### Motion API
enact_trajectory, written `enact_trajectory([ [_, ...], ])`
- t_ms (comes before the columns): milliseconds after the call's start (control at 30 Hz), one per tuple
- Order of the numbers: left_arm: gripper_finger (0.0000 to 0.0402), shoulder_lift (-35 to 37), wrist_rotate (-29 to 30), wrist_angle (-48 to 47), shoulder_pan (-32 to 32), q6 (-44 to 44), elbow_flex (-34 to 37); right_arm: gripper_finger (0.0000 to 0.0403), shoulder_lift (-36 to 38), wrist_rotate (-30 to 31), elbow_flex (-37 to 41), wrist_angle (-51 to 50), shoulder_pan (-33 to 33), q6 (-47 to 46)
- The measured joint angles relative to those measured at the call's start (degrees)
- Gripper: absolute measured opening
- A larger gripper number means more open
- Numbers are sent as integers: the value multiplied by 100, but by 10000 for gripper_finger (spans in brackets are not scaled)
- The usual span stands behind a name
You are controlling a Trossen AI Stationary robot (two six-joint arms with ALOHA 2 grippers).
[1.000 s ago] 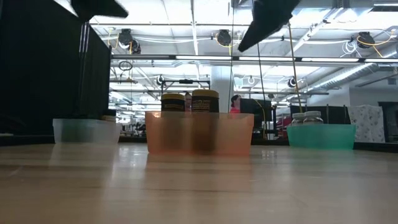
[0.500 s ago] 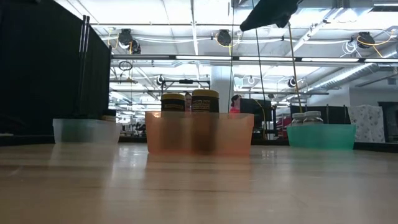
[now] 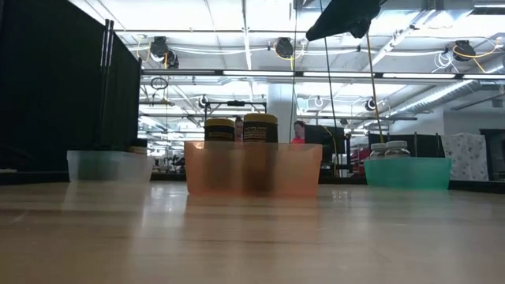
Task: Sort spices by type
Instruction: Put the white seasoning bottle into the green bin
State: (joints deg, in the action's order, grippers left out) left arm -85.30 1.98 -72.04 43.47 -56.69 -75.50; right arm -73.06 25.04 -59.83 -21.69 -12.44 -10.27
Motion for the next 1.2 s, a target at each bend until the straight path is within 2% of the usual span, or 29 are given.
enact_trajectory([
  [333, 310, 0, 450, 236, 320, -304, 210, 0, -93, -143, -2, -93, -5, -122],
  [667, 310, 4, 301, 451, 318, -449, 915, 0, -87, -140, -2, -83, -5, -111],
  [900, 310, 9, 253, 873, 321, -404, 1007, 0, -88, -138, -2, -85, -5, -134],
  [1200, 310, 9, 268, 868, 305, -404, 1010, 0, -88, -138, -2, -85, -5, -148],
])
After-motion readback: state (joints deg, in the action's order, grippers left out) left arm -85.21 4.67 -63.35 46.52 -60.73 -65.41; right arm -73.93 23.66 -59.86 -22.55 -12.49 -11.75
